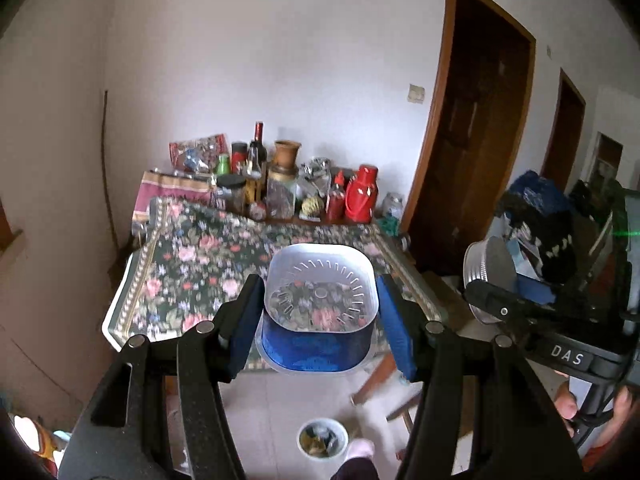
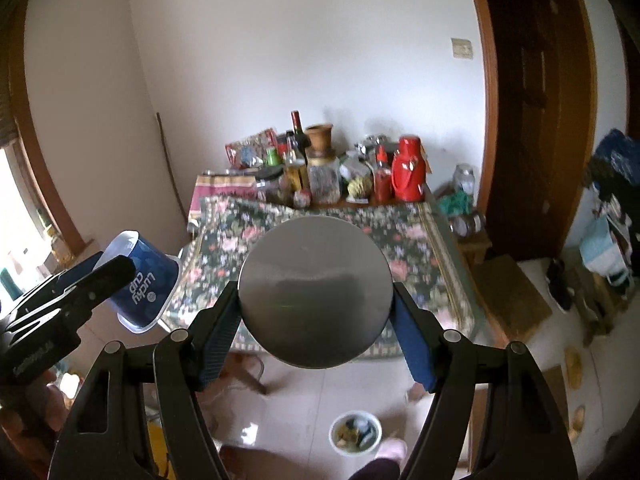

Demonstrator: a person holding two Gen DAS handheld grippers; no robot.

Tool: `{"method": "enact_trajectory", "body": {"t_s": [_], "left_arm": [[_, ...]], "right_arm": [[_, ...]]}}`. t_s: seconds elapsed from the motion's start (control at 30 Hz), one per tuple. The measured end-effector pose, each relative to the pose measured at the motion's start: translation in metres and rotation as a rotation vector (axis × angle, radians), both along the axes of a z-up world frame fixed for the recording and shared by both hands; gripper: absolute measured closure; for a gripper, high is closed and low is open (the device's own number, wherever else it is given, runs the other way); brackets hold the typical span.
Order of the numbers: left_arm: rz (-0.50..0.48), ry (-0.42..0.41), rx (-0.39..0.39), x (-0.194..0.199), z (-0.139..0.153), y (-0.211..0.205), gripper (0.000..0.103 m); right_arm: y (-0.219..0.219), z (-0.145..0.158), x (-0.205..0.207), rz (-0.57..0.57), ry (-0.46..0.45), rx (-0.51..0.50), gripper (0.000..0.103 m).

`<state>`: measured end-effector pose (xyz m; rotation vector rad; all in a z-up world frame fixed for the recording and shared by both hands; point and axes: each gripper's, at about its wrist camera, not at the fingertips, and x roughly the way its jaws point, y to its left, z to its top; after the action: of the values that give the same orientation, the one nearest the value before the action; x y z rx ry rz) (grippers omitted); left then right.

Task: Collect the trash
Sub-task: 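Carry the plastic tub and metal lid down over the white bucket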

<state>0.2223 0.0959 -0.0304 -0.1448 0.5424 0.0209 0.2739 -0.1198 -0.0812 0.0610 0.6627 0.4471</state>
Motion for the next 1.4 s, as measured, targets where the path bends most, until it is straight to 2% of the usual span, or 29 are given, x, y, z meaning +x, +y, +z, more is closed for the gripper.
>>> {"method": "enact_trajectory", "body": {"t_s": [0.27,0.47,0.63,1.0,1.2,1.4], "left_arm": [[-0.029,0.077,-0.035,-0.013,-0.024,-0.012,0.047],[-0.022,0.161,-0.073,0.005,-0.061,-0.024,0.047],[-0.015,0.264,-0.097,0.03,-0.122,-0.034,0.047],[0.079,0.462,-0.163,0.06,-0.296,-0.031,0.047],[0.12,0.522,-0.188,0.072,-0.381,-0.021,0.047],[0.152,0.577,-0.193,0.078,-0.46,-0.011,0.047]], "right_arm": [[-0.016,-0.02,-0.012,-0.026,0.08,-0.013,0.033],[-0.025,-0.059,0.007,0.002,0.16,-0.044,0.033],[-0.03,-0.113,0.025,0.019,0.237,-0.088,0.033],[-0.029,-0.268,0.061,0.073,0.413,-0.157,0.033],[-0.022,-0.347,0.072,0.109,0.458,-0.171,0.033],[-0.003,-0.409,0.083,0.186,0.496,-0.152,0.033]]}}
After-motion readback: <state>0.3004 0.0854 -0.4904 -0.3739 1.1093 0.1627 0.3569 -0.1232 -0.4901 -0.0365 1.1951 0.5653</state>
